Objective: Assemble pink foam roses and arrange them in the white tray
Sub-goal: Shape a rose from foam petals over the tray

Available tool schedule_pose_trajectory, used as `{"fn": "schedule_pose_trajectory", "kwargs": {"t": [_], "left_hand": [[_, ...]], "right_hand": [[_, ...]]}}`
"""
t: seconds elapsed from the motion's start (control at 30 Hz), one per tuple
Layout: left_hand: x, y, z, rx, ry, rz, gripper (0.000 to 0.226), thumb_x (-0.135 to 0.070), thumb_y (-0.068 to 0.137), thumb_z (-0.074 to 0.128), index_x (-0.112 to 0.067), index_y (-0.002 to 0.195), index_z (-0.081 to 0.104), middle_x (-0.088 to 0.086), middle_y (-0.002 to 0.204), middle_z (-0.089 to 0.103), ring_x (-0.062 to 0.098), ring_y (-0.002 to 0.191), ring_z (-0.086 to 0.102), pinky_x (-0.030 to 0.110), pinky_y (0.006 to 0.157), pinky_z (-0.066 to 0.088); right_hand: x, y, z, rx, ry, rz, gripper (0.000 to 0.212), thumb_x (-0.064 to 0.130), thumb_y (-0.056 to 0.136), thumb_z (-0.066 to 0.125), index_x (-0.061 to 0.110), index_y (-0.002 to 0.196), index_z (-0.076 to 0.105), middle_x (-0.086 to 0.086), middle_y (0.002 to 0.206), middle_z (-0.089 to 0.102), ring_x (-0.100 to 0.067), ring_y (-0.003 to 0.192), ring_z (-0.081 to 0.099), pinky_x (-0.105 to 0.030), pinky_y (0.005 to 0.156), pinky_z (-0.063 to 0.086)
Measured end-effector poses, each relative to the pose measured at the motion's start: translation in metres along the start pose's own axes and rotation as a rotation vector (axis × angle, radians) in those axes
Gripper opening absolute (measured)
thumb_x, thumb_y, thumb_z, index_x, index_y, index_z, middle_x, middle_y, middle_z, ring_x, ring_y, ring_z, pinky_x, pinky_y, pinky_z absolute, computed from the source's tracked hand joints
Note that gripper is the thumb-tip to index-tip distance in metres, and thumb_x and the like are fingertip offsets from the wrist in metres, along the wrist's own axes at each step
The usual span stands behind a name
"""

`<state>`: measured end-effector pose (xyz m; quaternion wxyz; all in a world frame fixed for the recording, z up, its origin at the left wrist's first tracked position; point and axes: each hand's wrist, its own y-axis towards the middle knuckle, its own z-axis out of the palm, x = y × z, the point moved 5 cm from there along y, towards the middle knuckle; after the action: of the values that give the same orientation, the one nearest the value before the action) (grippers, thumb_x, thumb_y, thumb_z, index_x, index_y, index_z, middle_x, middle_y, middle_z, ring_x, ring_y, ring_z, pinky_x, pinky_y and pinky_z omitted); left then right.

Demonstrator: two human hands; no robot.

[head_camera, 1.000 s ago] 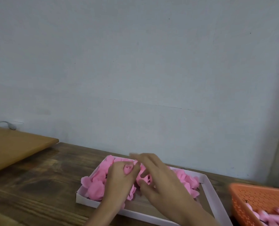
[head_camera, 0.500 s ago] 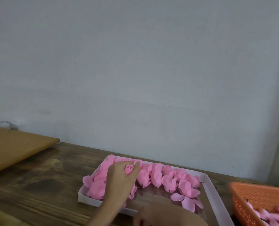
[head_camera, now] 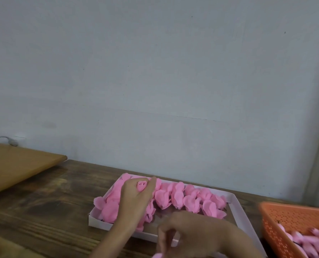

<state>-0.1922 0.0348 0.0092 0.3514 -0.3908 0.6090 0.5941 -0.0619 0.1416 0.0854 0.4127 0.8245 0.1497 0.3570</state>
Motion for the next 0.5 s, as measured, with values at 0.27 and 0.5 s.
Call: {"fn": "schedule_pose_trajectory", "kwargs": {"t": [0.27, 0.5], "left_hand": [[-0.004, 0.001, -0.010, 0.042, -0.426, -0.103, 0.054, -0.035, 0.101, 0.062, -0.020, 0.050, 0.054, 0.007, 0.055, 0.050, 0.019, 0.052, 0.047, 0.035, 0.063, 0.045], [-0.005, -0.003, 0.004, 0.187, -0.604, -0.210, 0.055, -0.063, 0.090, 0.070, -0.009, 0.079, 0.068, 0.012, 0.075, 0.067, 0.027, 0.072, 0.070, 0.035, 0.059, 0.056]], "right_hand": [[-0.025, -0.065, -0.035, -0.573, -0.193, 1.331, 0.008, 0.021, 0.099, 0.064, 0.018, 0.095, 0.058, -0.003, 0.083, 0.069, -0.017, 0.076, 0.064, -0.025, 0.072, 0.051], [-0.028, -0.079, -0.053, -0.937, -0.322, 1.281, 0.014, 0.027, 0.096, 0.066, 0.022, 0.085, 0.060, 0.010, 0.067, 0.066, 0.000, 0.048, 0.055, -0.011, 0.040, 0.037]]}}
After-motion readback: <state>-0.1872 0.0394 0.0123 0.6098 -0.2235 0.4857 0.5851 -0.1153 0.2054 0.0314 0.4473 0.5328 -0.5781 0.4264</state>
